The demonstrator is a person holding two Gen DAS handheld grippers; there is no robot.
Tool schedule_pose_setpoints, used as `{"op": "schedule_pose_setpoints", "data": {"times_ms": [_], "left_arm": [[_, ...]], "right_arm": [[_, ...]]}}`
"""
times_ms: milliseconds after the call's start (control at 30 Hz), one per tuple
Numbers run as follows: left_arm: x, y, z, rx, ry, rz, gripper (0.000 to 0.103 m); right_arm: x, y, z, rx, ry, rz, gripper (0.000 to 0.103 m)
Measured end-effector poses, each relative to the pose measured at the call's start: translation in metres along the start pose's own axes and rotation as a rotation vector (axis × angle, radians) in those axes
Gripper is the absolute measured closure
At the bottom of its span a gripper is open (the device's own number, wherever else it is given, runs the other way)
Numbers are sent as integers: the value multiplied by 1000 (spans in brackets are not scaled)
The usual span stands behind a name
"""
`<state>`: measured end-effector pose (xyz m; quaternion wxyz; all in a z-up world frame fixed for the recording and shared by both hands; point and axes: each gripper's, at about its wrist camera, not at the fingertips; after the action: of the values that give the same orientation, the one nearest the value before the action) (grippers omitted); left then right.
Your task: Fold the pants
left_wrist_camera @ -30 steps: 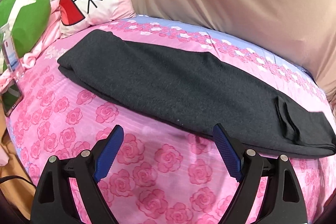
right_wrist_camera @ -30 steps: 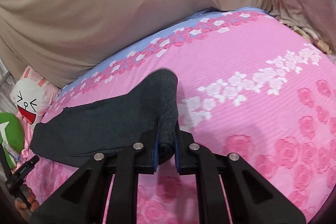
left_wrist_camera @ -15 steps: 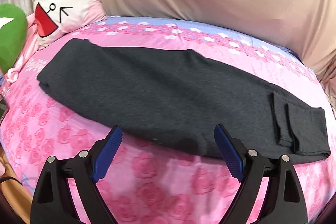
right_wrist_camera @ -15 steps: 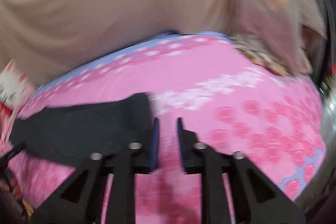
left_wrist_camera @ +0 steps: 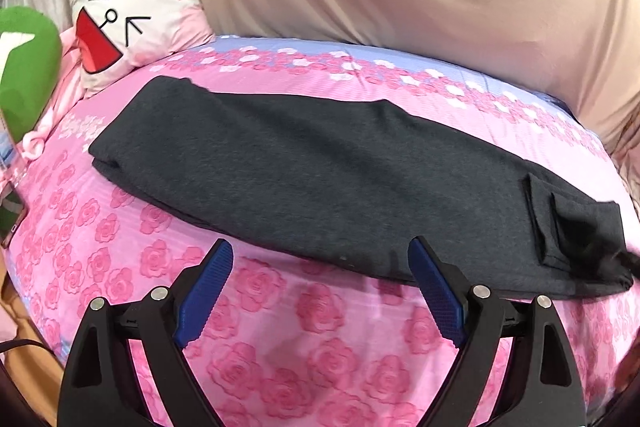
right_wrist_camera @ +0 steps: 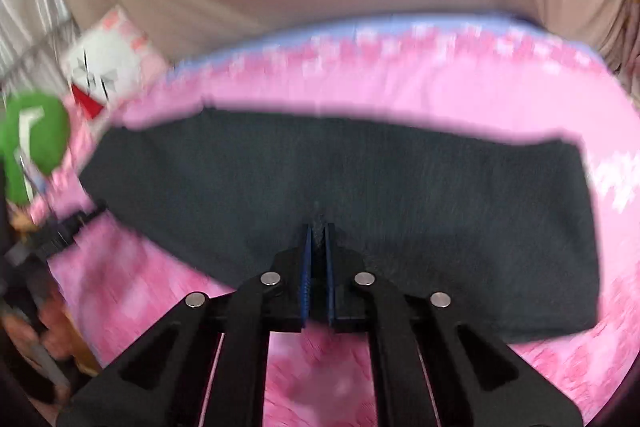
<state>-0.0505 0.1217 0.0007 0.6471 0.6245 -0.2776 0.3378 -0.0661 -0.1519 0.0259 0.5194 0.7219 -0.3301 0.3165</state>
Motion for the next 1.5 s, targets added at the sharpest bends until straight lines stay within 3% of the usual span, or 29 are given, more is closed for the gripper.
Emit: {"op": "schedule_pose_setpoints", "data": {"times_ms": [100,167,233,300,367,400,433,567,667,700,733,833,933,1000,1067,1133,1167,1233,1333,1500], "left_arm": [[3,-2,-8,-9,32,1,16],[4,-3,-14,-9,44,6,16],[4,-3,-19,-3,50,8,16],[4,-3,-27,8,60,9,16],[4,-1,-38,13,80,19,16],[4,-2,-43,18,89,18,16],[5,-5,-48,19,103,12,16],[5,-13,-55,10,135,-14,16],[4,-13,-57,6,138,-11,16],[4,-12,-58,6,135,-9,16],[3,-12,-59,11,131,-7,16],[6,-13,-68,16,146,-4,16],[12,-12,-82,16,180,9,16],[16,-12,-91,20,206,13,16],[20,-14,-101,21,237,14,16],[24,-16,-113,29,267,11,16],[25,-16,-119,37,278,11,16],[31,-17,-141,58,325,14,16],[38,-24,-183,72,462,23,16],[47,-61,-232,66,633,-39,16]], "right_arm": [[17,-6,-20,67,10,21,98],[9,-29,-33,86,55,-52,96],[-13,-61,-44,28,135,-157,93],[-27,-63,-48,-34,178,-155,91],[-26,-51,-49,-36,181,-128,71],[-25,-46,-50,-59,198,-98,52],[-24,-42,-50,-72,219,-85,44],[-29,-56,-48,-96,253,-135,46],[-34,-70,-37,-104,223,-162,57],[-30,-69,-32,-115,193,-154,80],[-25,-70,-26,-122,162,-157,91],[-1,-61,-16,-31,13,-112,91],[21,-50,-42,64,13,-39,91],[19,-62,-69,110,56,-56,90],[1,-89,-87,120,109,-141,86],[-24,-114,-99,60,168,-204,85],[-29,-111,-102,43,184,-171,85],[-28,-94,-106,65,175,-142,66],[-22,-60,-99,33,174,-59,52],[-26,-28,-61,-93,122,-1,42]]}}
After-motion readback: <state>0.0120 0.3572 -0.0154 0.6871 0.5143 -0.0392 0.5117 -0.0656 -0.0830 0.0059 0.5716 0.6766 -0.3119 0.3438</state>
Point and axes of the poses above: each gripper's, at about its wrist camera, not at the fingertips, and y roughly against the way its jaws point, z to its right, x to its top, and after that the axes turned 6 degrees about z, right-handed
